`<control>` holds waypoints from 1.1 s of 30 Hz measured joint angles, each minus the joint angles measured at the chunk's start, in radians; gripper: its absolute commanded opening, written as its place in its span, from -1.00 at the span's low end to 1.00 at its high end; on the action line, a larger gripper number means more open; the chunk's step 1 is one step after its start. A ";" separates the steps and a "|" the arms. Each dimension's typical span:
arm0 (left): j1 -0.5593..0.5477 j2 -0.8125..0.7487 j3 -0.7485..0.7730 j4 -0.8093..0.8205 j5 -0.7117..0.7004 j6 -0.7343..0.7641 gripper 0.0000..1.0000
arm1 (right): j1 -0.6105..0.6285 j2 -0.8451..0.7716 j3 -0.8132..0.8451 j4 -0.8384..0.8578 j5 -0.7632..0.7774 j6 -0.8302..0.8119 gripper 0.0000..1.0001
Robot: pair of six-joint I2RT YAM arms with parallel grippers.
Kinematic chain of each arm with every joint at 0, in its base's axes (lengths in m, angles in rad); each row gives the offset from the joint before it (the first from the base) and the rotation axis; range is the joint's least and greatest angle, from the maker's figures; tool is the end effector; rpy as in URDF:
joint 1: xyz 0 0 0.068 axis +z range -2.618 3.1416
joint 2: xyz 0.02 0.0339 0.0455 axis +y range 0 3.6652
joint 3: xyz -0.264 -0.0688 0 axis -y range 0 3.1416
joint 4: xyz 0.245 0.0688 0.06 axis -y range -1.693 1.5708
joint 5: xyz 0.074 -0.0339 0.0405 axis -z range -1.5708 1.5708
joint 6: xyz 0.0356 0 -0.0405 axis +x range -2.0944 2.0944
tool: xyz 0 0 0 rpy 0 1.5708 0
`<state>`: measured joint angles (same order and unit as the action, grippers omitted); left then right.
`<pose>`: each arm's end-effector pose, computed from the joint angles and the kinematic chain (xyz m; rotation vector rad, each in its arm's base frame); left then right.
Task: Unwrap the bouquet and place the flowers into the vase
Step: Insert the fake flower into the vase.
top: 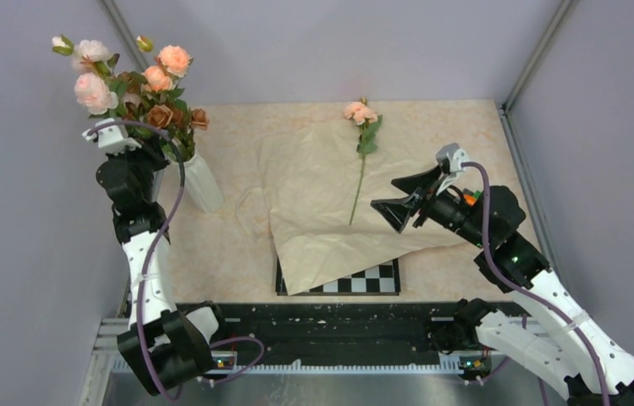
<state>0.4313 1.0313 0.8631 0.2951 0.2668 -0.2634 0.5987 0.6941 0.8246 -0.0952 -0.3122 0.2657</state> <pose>0.2251 0.0932 0.3719 -0.2823 1.4209 -0.0551 0.1260 0.0992 0.3776 -0.5193 1.5254 0.9174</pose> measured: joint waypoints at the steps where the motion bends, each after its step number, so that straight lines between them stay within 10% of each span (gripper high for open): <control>1: 0.000 0.004 -0.005 0.002 0.006 0.000 -0.96 | 0.000 -0.002 0.000 0.000 0.001 0.000 0.58; 22: 0.001 0.019 -0.064 0.005 0.033 -0.016 -0.14 | 0.000 -0.010 -0.013 -0.002 0.002 0.008 0.58; 33: 0.001 -0.047 -0.058 -0.026 0.023 -0.004 -0.29 | 0.000 -0.008 -0.013 -0.002 0.001 0.008 0.58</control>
<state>0.4324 0.9844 0.8047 0.2687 0.2901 -0.2676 0.5987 0.6857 0.8112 -0.0967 -0.3111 0.2733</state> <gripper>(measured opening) 0.413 0.791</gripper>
